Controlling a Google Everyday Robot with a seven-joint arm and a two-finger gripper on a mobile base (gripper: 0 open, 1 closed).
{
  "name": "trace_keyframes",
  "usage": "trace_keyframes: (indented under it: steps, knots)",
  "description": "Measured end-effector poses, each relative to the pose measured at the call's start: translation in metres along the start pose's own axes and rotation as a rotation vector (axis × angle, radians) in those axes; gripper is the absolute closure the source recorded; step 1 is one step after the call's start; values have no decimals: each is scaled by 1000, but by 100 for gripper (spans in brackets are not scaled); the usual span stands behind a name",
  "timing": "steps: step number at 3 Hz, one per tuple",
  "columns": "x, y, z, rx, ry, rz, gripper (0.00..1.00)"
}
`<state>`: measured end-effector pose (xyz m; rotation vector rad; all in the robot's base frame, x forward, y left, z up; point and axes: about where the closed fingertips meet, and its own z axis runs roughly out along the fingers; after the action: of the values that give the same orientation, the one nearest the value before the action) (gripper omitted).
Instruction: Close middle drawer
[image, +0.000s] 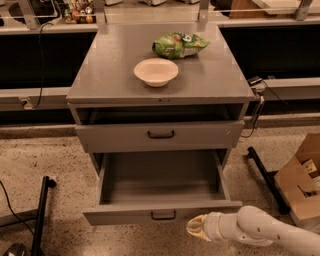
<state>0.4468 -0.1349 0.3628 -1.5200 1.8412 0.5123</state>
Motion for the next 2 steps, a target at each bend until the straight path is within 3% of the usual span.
trace_keyframes:
  steps: [2]
  knots:
    - [-4, -26, 11, 100, 4, -40, 100]
